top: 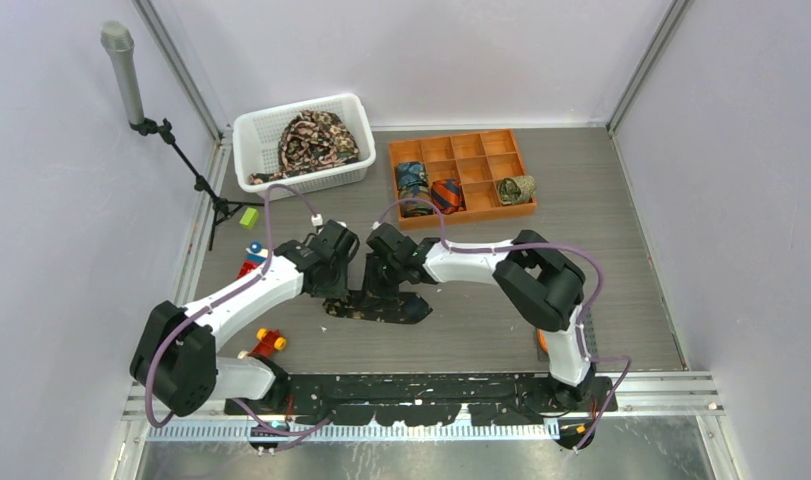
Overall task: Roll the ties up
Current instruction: Roll the tie at the center of the board.
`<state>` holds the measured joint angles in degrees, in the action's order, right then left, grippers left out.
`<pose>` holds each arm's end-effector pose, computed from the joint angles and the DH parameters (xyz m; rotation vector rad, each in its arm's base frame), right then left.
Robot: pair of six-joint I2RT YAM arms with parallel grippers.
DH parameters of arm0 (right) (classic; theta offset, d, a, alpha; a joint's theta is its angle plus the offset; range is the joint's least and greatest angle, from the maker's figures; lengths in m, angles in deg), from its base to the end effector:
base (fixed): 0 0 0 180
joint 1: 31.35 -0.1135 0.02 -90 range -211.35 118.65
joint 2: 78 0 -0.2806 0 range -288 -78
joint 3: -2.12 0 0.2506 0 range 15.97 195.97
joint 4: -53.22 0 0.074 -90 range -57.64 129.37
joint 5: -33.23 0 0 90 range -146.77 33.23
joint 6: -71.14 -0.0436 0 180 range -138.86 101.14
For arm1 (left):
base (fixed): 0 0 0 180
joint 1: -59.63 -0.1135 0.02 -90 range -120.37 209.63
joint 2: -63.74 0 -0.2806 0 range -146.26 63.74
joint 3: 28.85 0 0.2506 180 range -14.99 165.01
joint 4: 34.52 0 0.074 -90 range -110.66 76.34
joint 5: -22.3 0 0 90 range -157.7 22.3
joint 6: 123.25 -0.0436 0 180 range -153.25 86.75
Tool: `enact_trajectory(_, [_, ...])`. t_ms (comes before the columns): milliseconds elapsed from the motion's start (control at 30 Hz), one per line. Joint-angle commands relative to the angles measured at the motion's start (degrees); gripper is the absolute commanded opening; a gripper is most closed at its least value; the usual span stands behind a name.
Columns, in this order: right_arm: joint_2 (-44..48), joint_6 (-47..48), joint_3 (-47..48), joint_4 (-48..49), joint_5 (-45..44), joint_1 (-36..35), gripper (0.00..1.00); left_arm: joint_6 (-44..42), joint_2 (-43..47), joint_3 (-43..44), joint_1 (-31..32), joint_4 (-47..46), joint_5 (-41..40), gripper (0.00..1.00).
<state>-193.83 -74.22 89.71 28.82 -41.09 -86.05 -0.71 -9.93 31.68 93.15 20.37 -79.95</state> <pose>0.2408 0.3605 0.1553 -0.1148 2.8144 1.0016 0.1958 -0.1186 0.2177 -0.0332 2.7057 -0.0428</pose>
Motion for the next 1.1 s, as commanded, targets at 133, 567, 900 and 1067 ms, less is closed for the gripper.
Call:
enact_trajectory(133, [11.2,2.0,-7.1,-0.8,-2.4,3.9,0.18,2.1,-3.4,3.9,3.7,2.8,-9.2,0.2])
enact_trajectory(567, [21.2,3.7,-15.9,-2.8,-4.8,11.5,0.18,7.4,-10.7,8.4,10.7,5.9,-16.2,0.2])
enact_trajectory(900, [23.9,4.3,-17.7,-3.8,-5.4,13.0,0.18,11.1,-17.2,12.1,16.2,7.1,-17.8,0.28])
enact_trajectory(1067, [24.5,4.4,-18.2,-3.9,-5.6,13.4,0.18,11.9,-19.8,13.7,18.4,7.1,-18.0,0.35])
